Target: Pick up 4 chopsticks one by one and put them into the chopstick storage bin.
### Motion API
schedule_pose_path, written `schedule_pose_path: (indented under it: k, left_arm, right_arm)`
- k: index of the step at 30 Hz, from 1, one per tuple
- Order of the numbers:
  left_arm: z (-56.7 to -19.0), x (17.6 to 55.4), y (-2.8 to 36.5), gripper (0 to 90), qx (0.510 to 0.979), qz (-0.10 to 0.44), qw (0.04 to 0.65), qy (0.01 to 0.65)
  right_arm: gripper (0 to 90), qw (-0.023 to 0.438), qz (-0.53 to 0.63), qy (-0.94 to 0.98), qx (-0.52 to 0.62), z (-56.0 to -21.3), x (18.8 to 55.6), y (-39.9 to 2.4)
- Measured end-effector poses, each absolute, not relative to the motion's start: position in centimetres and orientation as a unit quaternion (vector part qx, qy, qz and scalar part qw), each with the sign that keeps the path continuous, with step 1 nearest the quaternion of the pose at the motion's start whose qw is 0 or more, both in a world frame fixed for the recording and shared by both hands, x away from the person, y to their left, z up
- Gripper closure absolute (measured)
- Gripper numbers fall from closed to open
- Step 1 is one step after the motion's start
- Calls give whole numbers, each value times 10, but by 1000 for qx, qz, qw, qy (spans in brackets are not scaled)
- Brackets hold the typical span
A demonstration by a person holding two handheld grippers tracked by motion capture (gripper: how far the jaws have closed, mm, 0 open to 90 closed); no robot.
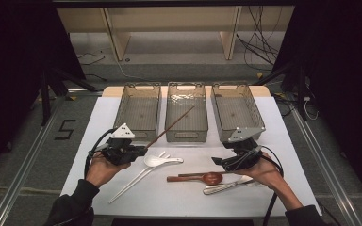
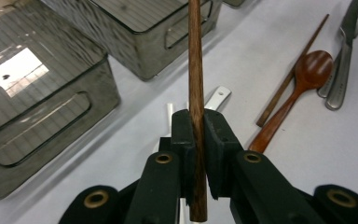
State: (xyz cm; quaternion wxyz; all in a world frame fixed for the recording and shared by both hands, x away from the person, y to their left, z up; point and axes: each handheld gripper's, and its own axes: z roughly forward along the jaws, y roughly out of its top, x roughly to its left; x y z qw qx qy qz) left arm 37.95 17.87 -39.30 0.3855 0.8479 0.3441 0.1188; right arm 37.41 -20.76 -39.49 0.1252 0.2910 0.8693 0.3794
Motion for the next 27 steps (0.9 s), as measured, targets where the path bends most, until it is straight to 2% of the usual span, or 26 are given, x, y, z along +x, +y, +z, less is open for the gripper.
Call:
schedule_pose_path:
  k: [11, 27]
  left_arm:
    - [-384, 402, 198, 829, 818, 128, 401, 393]
    - [-374, 449, 212, 829, 790, 157, 387, 450]
  right_arm:
    - [295, 115, 383, 868, 295, -397, 370, -205]
    - [288, 119, 383, 869, 289, -397, 363, -205]
